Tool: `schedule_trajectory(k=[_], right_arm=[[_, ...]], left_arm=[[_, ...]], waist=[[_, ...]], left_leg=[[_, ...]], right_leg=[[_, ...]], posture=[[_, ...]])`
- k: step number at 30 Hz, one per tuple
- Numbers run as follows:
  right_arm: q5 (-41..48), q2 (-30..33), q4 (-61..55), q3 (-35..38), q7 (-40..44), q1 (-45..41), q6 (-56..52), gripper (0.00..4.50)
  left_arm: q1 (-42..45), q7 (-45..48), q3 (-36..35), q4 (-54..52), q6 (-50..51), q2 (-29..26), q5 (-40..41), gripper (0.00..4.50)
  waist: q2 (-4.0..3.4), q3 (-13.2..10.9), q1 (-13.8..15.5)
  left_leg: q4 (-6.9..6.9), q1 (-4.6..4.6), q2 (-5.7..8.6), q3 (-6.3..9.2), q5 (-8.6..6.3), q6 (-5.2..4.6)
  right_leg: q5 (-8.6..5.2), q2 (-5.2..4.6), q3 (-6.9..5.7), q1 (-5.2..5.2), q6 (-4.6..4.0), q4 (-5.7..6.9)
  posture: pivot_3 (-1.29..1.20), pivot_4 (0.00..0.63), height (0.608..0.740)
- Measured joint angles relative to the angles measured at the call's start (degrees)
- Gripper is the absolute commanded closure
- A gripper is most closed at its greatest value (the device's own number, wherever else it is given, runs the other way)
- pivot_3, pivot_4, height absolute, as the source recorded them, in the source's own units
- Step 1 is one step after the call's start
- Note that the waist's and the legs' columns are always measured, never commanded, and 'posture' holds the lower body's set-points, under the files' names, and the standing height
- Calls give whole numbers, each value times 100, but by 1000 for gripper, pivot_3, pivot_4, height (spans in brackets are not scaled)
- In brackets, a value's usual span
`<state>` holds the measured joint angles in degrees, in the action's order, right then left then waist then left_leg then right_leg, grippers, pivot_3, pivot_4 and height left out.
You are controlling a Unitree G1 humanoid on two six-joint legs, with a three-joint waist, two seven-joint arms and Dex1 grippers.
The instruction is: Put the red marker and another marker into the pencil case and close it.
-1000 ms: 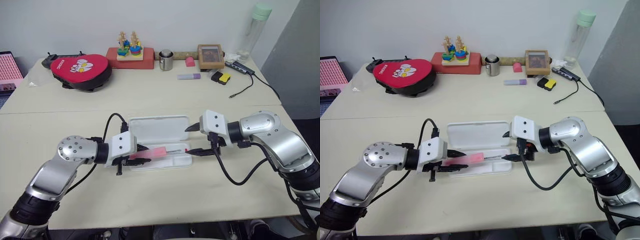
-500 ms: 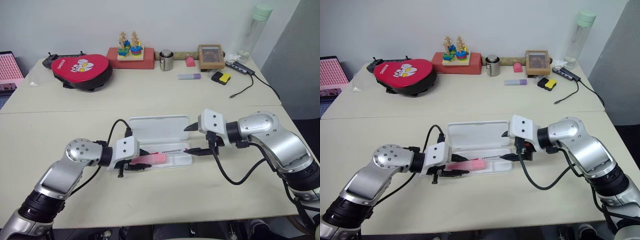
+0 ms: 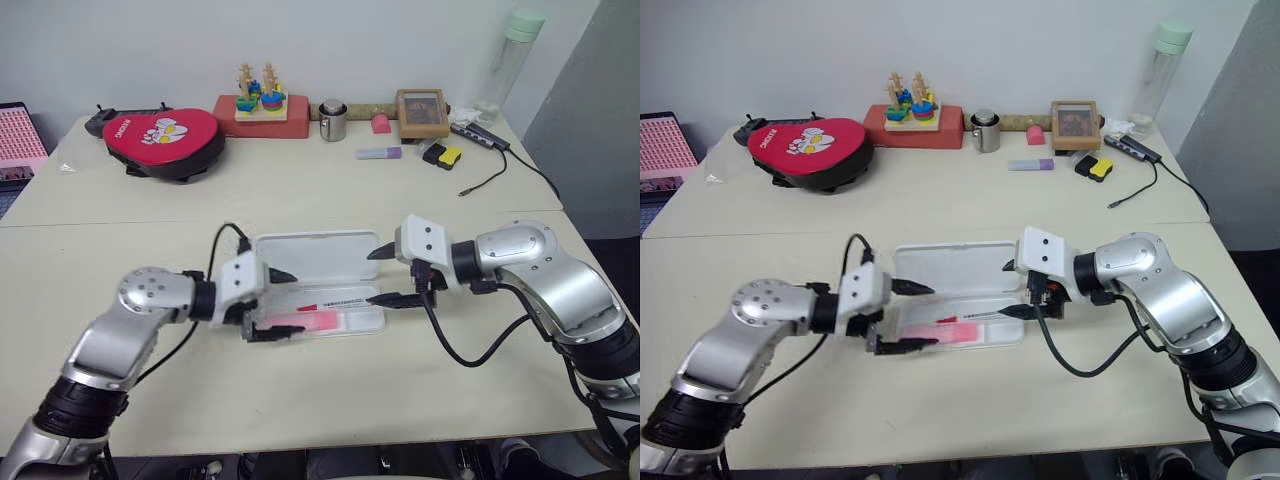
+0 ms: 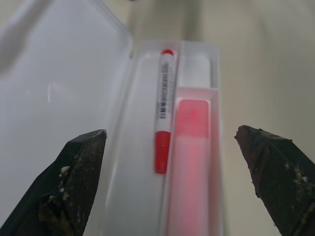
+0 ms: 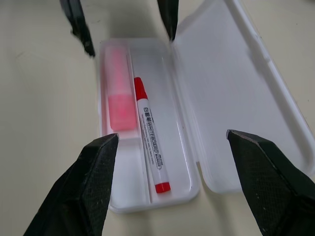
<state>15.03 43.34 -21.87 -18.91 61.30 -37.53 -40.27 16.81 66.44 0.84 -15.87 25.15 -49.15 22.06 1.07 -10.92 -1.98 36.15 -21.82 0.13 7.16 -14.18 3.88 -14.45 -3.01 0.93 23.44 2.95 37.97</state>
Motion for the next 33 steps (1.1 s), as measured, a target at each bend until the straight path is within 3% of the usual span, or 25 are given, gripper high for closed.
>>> schedule_trajectory(k=[8, 11, 21, 33], right_arm=[[-318, 191, 634, 60, -188, -1, 200, 817], [-578, -112, 1235, 253, -848, 45, 87, 817], [-979, -280, 2125, 626, -1771, 179, -161, 817], [-811, -231, 1930, 962, -1826, 528, -998, 817]], left_arm=[[-309, 66, -819, -383, 568, -669, 513, 8], [-868, 82, -1193, -818, 689, -911, 558, 8], [-1171, -504, -1533, -1469, 1042, -743, 857, 8], [-1195, -813, -1531, -1575, 1100, -728, 950, 8]], waist=[[1, 1, -34], [2, 1, -75], [2, 1, -32], [2, 0, -36]], left_leg=[[-4, 1, -1, -5, 0, 0], [-4, -1, -1, -4, 0, 0], [-3, -2, 0, -6, 0, 0], [-3, 1, 0, -8, 0, 0]], right_leg=[[0, 0, 4, 1, -1, -2], [4, 0, 4, 4, -8, -1], [14, 0, 6, 3, -25, -2], [7, 0, 7, 3, -13, 0]], posture=[[0, 150, 740], [0, 150, 740], [0, 150, 740], [0, 150, 740]])
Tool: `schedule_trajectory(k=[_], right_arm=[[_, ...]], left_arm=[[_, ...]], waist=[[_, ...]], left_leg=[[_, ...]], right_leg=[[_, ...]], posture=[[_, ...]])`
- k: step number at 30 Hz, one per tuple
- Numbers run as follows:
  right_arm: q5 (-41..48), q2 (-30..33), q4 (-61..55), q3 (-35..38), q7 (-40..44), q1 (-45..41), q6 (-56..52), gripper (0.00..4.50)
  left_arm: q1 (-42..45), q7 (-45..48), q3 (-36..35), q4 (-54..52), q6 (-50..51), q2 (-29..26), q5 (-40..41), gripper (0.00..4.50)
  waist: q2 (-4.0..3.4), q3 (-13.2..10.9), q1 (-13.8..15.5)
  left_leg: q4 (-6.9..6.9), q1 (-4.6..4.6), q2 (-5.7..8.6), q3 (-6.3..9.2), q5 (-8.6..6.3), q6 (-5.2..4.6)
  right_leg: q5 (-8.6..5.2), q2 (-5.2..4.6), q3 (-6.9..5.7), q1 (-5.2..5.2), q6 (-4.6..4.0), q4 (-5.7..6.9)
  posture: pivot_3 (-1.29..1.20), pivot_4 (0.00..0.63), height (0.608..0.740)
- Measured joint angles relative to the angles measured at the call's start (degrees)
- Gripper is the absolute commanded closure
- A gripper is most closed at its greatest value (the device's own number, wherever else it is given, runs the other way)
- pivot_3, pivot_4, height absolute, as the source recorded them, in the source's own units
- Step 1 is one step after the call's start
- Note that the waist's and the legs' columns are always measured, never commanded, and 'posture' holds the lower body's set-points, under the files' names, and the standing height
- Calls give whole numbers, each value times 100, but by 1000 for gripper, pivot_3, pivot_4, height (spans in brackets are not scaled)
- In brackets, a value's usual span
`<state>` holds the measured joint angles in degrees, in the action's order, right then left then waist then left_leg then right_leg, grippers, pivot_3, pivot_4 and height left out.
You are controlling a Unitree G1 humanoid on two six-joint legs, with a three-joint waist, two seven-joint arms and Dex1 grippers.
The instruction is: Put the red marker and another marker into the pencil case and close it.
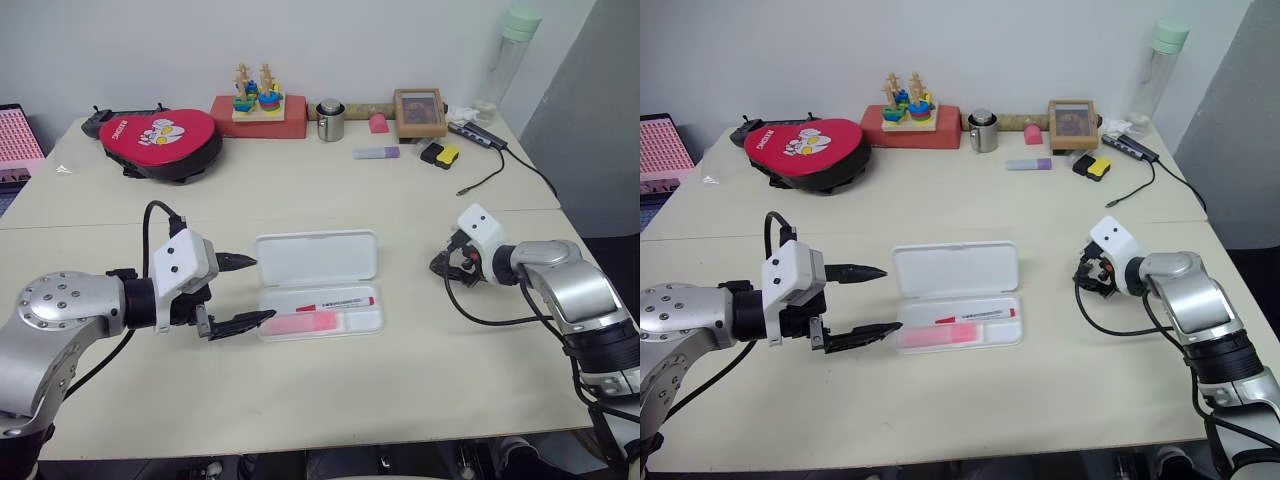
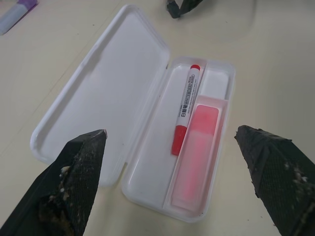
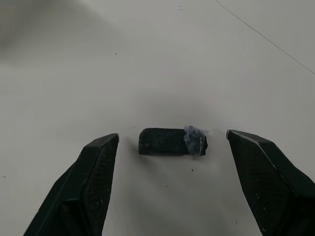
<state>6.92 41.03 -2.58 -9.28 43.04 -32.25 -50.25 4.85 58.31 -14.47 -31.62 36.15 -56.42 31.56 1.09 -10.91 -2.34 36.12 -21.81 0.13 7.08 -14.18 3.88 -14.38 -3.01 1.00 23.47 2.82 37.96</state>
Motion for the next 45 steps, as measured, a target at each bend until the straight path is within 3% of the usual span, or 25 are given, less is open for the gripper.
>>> schedule_trajectory(k=[16, 45], right_arm=[[164, 105, -344, 13, 26, 157, -729, 817], [24, -420, 336, -332, -75, -186, -111, 817]], left_arm=[[42, -41, 152, -1, -21, 10, -1, 8], [110, -266, 311, 40, -147, 81, -122, 8]], waist=[[0, 0, 4], [0, 0, 1]], left_leg=[[0, -1, 1, -1, 0, 0], [0, -1, 1, -1, 0, 0]], right_leg=[[-3, 0, 1, 0, 6, -1], [8, 0, 2, 0, -13, -2]], posture=[[0, 150, 740], [0, 150, 740]])
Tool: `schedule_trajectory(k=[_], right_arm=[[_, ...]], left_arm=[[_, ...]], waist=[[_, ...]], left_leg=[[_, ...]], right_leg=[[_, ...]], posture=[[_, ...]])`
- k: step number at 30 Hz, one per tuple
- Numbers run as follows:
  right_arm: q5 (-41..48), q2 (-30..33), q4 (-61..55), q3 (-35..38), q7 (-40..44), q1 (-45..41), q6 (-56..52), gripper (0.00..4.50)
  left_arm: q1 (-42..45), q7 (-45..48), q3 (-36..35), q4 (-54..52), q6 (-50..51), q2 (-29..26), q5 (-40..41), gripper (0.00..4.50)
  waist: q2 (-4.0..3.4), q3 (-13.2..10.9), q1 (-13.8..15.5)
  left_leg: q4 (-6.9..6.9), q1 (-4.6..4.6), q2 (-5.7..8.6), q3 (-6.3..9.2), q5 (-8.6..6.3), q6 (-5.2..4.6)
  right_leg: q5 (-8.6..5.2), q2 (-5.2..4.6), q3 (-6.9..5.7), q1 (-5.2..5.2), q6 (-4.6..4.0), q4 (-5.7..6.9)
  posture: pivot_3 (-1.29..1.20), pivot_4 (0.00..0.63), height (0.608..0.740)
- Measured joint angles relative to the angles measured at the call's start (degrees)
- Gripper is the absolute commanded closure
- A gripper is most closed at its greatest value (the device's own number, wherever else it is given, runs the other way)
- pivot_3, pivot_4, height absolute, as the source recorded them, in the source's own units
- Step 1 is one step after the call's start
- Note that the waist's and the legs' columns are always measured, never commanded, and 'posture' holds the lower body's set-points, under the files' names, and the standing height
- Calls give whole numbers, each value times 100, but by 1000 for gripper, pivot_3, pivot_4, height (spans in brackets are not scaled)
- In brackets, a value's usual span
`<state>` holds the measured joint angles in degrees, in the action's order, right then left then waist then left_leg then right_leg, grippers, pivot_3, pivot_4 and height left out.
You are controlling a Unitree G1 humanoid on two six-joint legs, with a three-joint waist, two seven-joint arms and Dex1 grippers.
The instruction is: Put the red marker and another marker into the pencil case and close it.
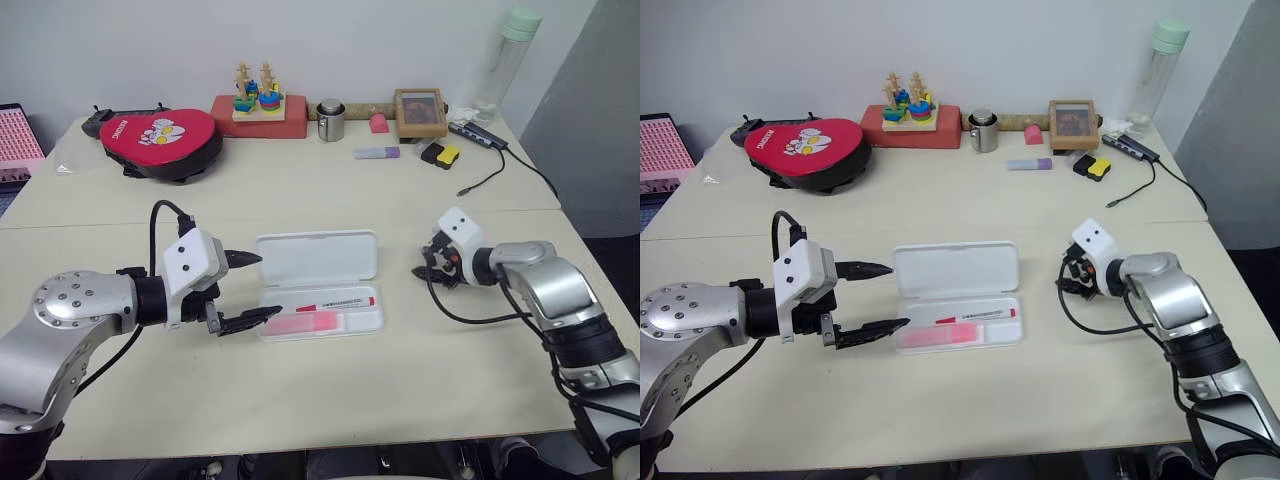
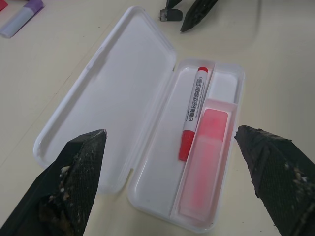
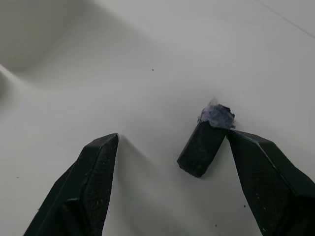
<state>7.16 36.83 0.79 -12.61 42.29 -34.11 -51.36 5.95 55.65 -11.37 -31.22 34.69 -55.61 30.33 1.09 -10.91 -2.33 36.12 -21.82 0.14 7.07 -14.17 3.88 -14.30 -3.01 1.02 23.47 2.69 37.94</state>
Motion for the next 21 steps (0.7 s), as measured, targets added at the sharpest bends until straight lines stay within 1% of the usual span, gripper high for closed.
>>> schedule_trajectory(k=[2, 5, 16, 18, 21], right_arm=[[1, 18, 4, 5, 4, 16, 1, 817], [-2, 22, 12, 7, 2, 26, 15, 1297], [-14, -94, 175, 33, -115, 0, 140, 4008], [-15, -98, 181, 33, -117, -6, 145, 4244], [-15, -98, 200, 32, -117, -8, 172, 4250]], left_arm=[[-8, -1, 35, 10, -6, 13, -12, 8], [-10, -1, 84, 14, -11, 20, -23, 0], [49, -2, 162, 129, -37, 27, -84, 0], [49, -3, 163, 129, -37, 27, -93, 0], [49, -6, 163, 129, -37, 40, -115, 0]], waist=[[0, 0, 0], [0, 0, 0], [0, 1, -1], [0, 1, -1], [0, 1, 0]], left_leg=[[0, 1, 0, 1, 0, 0], [1, 2, 0, 1, 0, 0], [5, 8, 0, 1, 1, -1], [5, 8, 0, 1, 1, -1], [5, 8, 0, 1, 1, -1]], right_leg=[[0, 0, -1, -1, 1, 0], [-7, 0, -1, -3, 12, 1], [-11, 0, -1, -9, 19, 2], [-11, 0, 0, -9, 19, 2], [-11, 0, 0, -10, 19, 2]], posture=[[0, 150, 740], [0, 150, 740], [0, 150, 740], [0, 150, 740], [0, 150, 740]])
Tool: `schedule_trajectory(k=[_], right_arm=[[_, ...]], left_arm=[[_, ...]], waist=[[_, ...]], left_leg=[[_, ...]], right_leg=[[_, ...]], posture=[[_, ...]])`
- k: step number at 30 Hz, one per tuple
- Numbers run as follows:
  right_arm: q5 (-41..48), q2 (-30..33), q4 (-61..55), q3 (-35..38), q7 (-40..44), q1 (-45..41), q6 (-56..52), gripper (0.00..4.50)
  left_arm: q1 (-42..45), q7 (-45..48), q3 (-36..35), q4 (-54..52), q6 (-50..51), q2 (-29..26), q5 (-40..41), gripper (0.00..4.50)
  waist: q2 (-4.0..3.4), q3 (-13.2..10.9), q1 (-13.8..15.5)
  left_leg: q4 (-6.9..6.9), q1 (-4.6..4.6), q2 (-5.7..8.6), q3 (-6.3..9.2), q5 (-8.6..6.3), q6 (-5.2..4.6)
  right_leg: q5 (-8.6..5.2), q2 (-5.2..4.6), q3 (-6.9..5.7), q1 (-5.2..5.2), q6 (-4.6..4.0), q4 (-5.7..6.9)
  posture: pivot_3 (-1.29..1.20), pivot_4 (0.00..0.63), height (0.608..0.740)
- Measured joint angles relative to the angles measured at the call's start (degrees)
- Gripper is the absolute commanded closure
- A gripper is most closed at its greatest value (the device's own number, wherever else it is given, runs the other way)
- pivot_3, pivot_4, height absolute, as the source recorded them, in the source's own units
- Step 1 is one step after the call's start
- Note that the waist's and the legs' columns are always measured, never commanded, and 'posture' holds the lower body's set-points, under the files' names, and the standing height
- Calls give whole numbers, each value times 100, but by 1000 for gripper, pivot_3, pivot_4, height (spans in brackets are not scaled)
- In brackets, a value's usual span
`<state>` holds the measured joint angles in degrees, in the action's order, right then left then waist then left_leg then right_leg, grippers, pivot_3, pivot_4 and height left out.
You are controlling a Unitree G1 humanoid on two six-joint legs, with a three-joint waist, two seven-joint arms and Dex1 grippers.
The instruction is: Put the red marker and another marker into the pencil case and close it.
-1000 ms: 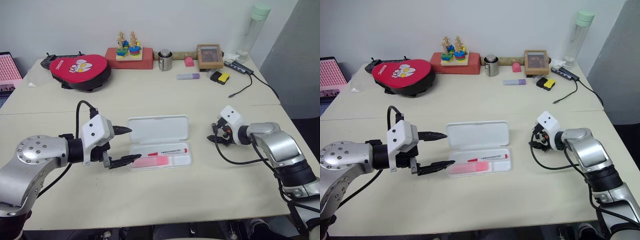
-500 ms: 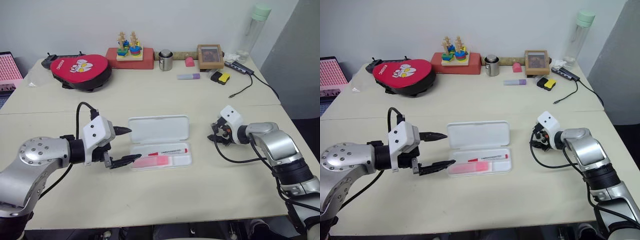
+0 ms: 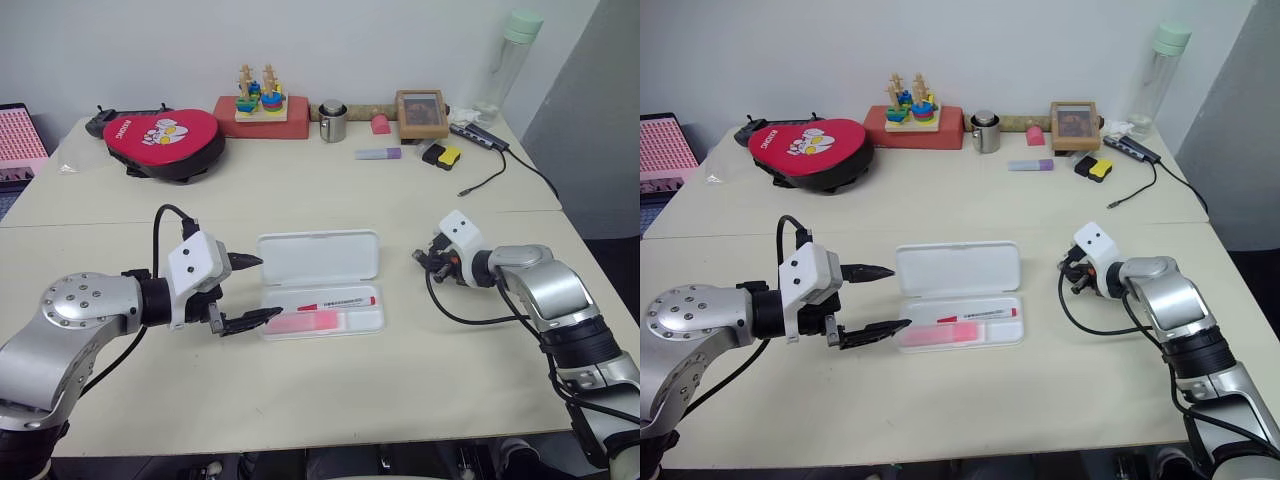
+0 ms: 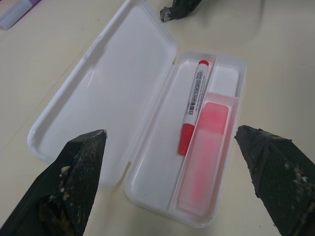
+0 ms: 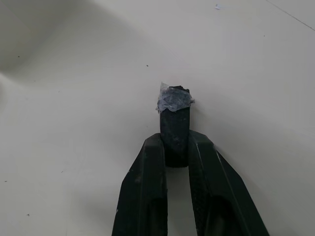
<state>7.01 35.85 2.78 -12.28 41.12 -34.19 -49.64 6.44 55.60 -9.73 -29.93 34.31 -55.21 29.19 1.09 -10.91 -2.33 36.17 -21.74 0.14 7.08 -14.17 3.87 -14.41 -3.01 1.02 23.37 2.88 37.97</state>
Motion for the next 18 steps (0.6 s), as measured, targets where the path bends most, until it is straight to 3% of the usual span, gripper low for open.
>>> schedule_trajectory(k=[5, 12, 18], right_arm=[[3, 278, -30, -27, 275, 11, 50, 4250], [669, 1090, -1427, 12, 1654, 437, 573, 4250], [1001, 1248, -1988, -28, 2243, 393, 795, 4250]], left_arm=[[-4, -1, 1, 2, 0, 30, -19, 0], [5, 4, 16, 51, -16, 33, -35, 0], [102, 6, 122, 133, -89, 42, -74, 0]], waist=[[0, 0, 13], [-4, -2, -1], [-3, -2, 3]], left_leg=[[-1, -2, 0, 1, 0, 0], [-7, -5, -2, 0, -1, -1], [-2, -3, -1, 1, 0, 0]], right_leg=[[0, 0, -2, 0, -1, -3], [-4, 0, -3, 5, 6, -6], [-5, 0, -3, 1, 8, -4]], posture=[[0, 150, 740], [0, 150, 740], [0, 150, 740]])
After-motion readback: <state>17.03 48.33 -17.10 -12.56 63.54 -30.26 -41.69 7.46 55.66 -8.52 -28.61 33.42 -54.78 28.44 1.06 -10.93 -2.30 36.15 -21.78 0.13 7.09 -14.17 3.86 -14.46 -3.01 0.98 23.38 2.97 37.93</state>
